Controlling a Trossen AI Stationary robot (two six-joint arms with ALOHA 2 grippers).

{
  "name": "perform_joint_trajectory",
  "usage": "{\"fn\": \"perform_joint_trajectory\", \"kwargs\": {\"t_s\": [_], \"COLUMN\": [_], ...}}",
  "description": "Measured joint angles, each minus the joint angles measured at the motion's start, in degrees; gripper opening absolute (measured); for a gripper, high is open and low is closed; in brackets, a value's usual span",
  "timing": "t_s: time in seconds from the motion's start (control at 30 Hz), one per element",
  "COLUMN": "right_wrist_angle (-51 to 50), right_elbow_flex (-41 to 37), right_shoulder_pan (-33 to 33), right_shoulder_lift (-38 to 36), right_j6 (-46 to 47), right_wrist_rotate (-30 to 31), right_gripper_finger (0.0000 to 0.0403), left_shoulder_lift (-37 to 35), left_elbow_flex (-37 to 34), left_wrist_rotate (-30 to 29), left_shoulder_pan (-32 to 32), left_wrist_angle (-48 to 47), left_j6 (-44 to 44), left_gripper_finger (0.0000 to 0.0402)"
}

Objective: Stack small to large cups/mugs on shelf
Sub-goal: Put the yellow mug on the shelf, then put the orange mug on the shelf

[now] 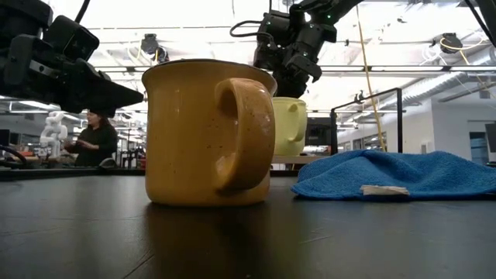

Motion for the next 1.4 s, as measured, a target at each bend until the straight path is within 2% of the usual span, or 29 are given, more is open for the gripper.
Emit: {"fn": "perform_joint_trajectory", "kwargs": {"t_s": [0.43, 0.93, 1.23, 1.33, 1.4], "right_wrist_angle": [2.0, 1.9, 2.3, 3.4, 3.6], "right_elbow_flex": [-0.2, -0.2, -0.2, -0.1, -0.1], "right_shoulder_pan": [0.0, 0.2, 0.6, 0.6, 0.6], "right_shoulder_lift": [0.3, 0.0, -6.4, -10.0, -12.4], "right_j6": [1.2, 0.6, 1.2, 2.3, 1.8], "right_wrist_rotate": [0.5, 0.0, -0.4, -0.7, -3.2], "right_gripper_finger": [0.004, 0.0107, 0.0129, 0.0128, 0.0118], "left_shoulder_lift": [0.0, 0.0, 0.0, 0.0, 0.0], "left_elbow_flex": [0.0, 0.0, 0.0, 0.0, 0.0], "left_wrist_rotate": [0.0, 0.0, 0.0, 0.0, 0.0], "left_shoulder_pan": [0.0, 0.0, 0.0, 0.0, 0.0], "left_wrist_angle": [0.0, -0.1, -0.1, -0.1, -0.1], "left_j6": [-0.2, -0.3, -0.4, -0.5, -0.6], "left_gripper_finger": [0.0026, 0.0026, 0.0026, 0.0026, 0.0026]}}
